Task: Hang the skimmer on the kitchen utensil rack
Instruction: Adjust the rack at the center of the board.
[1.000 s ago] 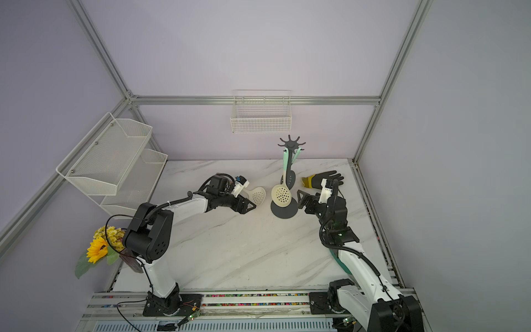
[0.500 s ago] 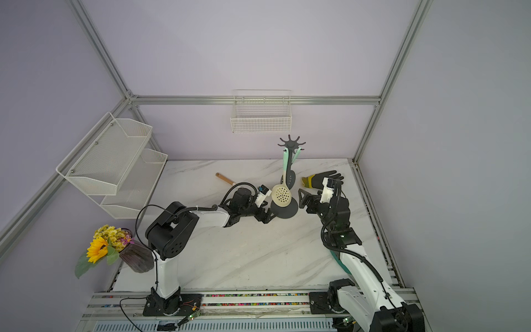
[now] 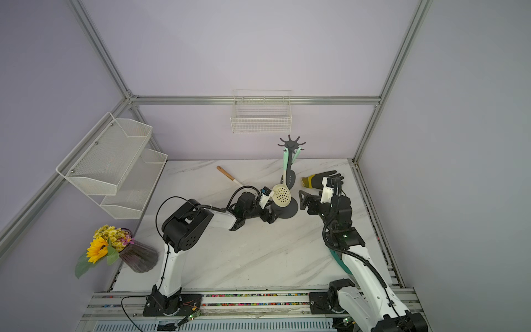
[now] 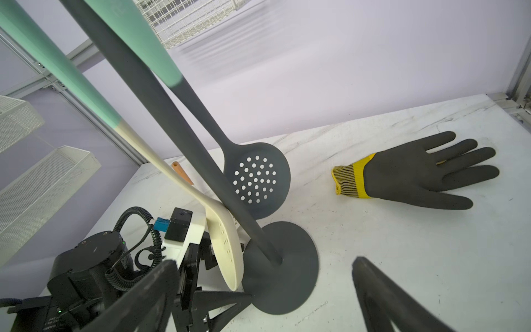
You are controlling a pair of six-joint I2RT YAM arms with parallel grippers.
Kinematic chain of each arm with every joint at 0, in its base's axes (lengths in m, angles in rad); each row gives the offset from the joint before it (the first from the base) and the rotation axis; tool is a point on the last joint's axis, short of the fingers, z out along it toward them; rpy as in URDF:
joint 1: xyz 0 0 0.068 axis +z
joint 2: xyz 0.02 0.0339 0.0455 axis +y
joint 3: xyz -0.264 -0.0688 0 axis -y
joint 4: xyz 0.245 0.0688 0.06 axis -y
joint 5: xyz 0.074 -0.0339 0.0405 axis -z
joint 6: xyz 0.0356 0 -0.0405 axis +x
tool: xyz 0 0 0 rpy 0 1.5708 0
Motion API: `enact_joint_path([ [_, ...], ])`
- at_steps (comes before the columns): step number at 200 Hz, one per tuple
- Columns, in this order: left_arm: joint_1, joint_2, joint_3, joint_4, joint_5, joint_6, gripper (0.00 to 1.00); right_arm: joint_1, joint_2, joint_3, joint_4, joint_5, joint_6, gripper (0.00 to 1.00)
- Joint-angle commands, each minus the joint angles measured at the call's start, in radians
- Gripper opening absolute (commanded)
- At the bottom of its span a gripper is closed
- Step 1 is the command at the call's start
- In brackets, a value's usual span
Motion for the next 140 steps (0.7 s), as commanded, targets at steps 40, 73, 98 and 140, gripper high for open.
enact_joint_path([
  [40,-0.022,0.082,0.023,0.258,-0.051,-0.067,0.96,-0.006,-0.037,0.057,-0.109,0.020,-0.054,0.97],
  [73,-0.026,0.130,0.077,0.281,-0.019,-0.098,0.95,-0.005,-0.051,0.074,-0.150,0.035,-0.058,0.97],
  [98,-0.034,0.162,0.112,0.296,0.014,-0.116,0.90,-0.006,-0.066,0.076,-0.166,0.050,-0.061,0.97],
  [140,-0.044,0.178,0.127,0.319,0.038,-0.132,0.80,-0.005,-0.074,0.081,-0.187,0.061,-0.061,0.97],
])
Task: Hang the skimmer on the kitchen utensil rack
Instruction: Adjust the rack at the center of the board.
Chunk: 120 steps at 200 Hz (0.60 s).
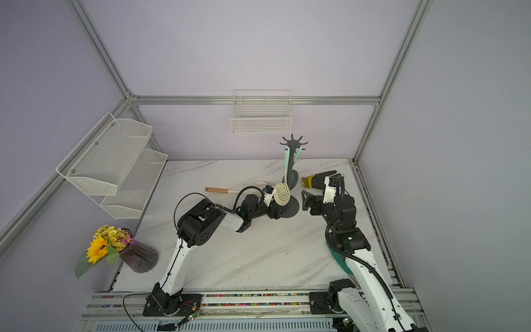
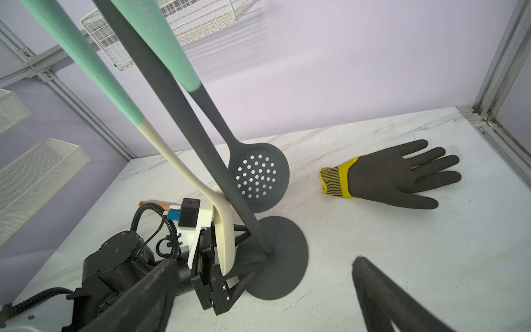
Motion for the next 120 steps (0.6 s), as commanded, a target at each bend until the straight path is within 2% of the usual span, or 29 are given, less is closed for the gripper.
enact_joint_path([
  [1,-0.019,0.008,0.020,0.062,0.044,-0.025,0.80,-0.003,-0.017,0.021,-0.035,0.024,-0.016,0.97],
  [32,-0.020,0.007,0.006,0.075,0.045,-0.027,0.69,-0.003,-0.023,0.018,-0.038,0.026,-0.017,0.97],
  [61,-0.021,-0.011,-0.053,0.106,0.013,-0.025,0.68,-0.003,-0.012,0.010,-0.035,0.018,-0.011,0.97],
  [67,-0.022,-0.014,-0.063,0.115,0.015,-0.026,0.71,-0.003,-0.003,0.010,-0.037,0.020,-0.004,0.97],
  [82,-0.023,-0.029,-0.096,0.119,-0.003,-0.026,0.85,-0.003,0.026,0.009,-0.043,0.004,0.005,0.97],
  [120,-0.024,-0.132,-0.233,0.092,-0.090,0.007,0.94,-0.003,0.102,-0.001,-0.036,0.017,0.034,0.97],
])
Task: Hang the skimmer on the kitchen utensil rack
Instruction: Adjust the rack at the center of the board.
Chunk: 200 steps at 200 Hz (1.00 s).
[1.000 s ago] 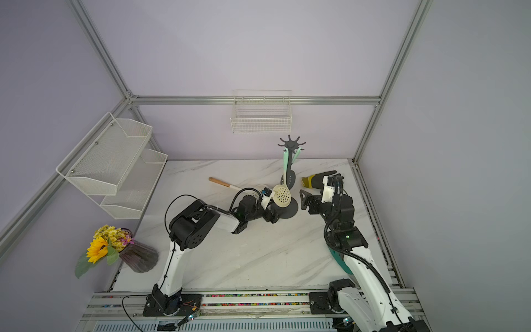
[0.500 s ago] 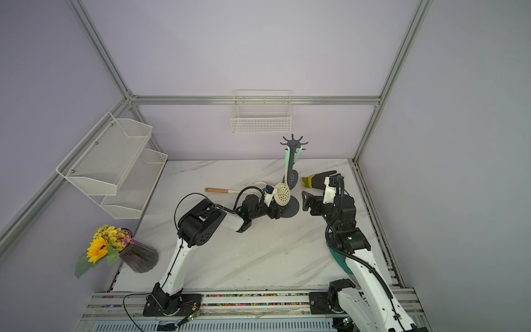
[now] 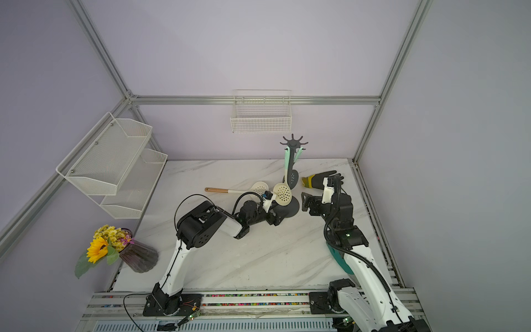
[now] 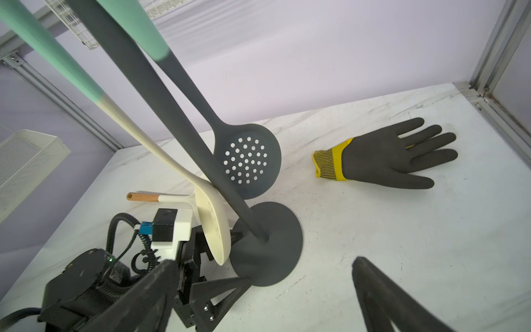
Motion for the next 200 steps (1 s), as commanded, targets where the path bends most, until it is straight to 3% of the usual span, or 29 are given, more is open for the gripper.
enact_joint_path([
  [1,0.001,-0.081,-0.076,-0.017,-0.070,0.013,0.94,-0.003,0.036,-0.001,-0.011,0.005,0.026,0.97],
  [50,0.005,-0.240,-0.265,-0.080,-0.177,0.009,0.97,-0.003,0.229,-0.046,-0.033,0.022,0.143,0.97],
  [115,0.034,-0.425,-0.430,-0.151,-0.311,-0.026,0.98,0.015,0.374,-0.200,0.227,-0.113,0.377,0.94],
  [161,0.148,-0.593,-0.546,-0.167,-0.329,-0.139,0.99,0.069,0.490,-0.210,0.367,-0.111,0.358,0.88],
  [200,0.221,-0.718,-0.514,-0.347,-0.340,-0.145,1.00,0.189,0.651,-0.150,0.445,-0.042,0.303,0.86],
])
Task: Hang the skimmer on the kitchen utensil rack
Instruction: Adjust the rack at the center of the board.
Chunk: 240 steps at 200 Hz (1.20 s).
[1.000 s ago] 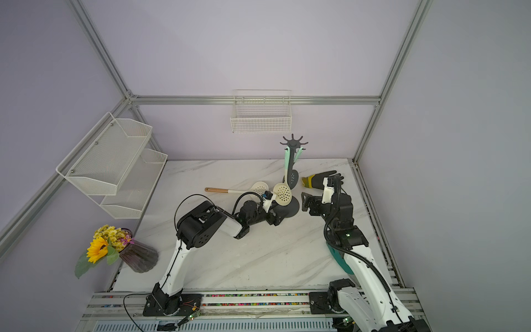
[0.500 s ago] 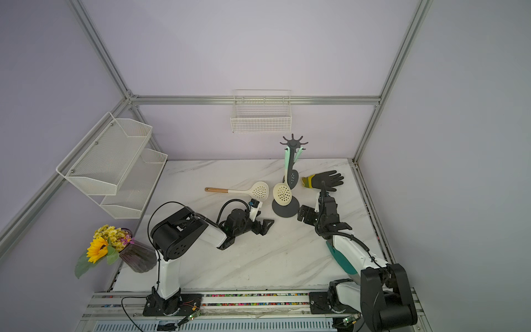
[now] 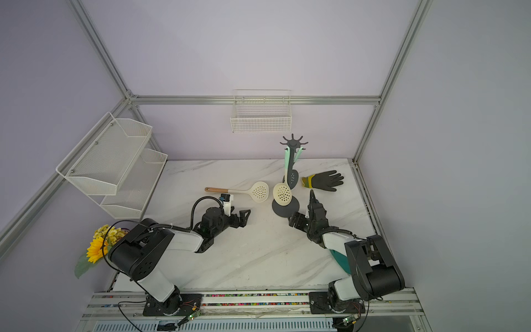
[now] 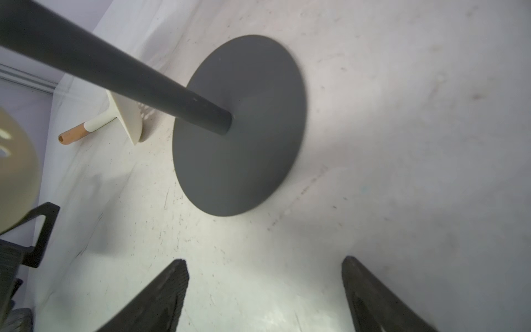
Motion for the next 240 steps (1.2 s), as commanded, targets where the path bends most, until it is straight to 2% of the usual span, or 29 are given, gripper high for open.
enact_joint_path([
  [1,0.026,-0.083,0.033,-0.098,-0.027,-0.029,1.00,0.057,0.084,0.021,0.098,0.035,-0.011,0.85],
  [25,0.040,-0.148,0.041,-0.171,-0.079,-0.014,1.00,0.063,0.123,-0.023,0.253,0.039,0.090,0.85],
  [44,0.044,-0.198,0.034,-0.215,-0.145,-0.013,1.00,0.063,0.147,-0.022,0.267,0.047,0.116,0.83],
  [76,0.051,-0.260,0.028,-0.263,-0.181,0.016,1.00,0.063,0.155,-0.037,0.262,0.087,0.129,0.83],
  [154,0.066,-0.314,0.014,-0.290,-0.183,0.022,1.00,0.054,0.262,0.026,0.299,0.140,0.139,0.83],
  [240,0.071,-0.335,0.014,-0.328,-0.176,0.041,1.00,-0.046,0.335,0.082,0.325,0.123,0.145,0.83],
])
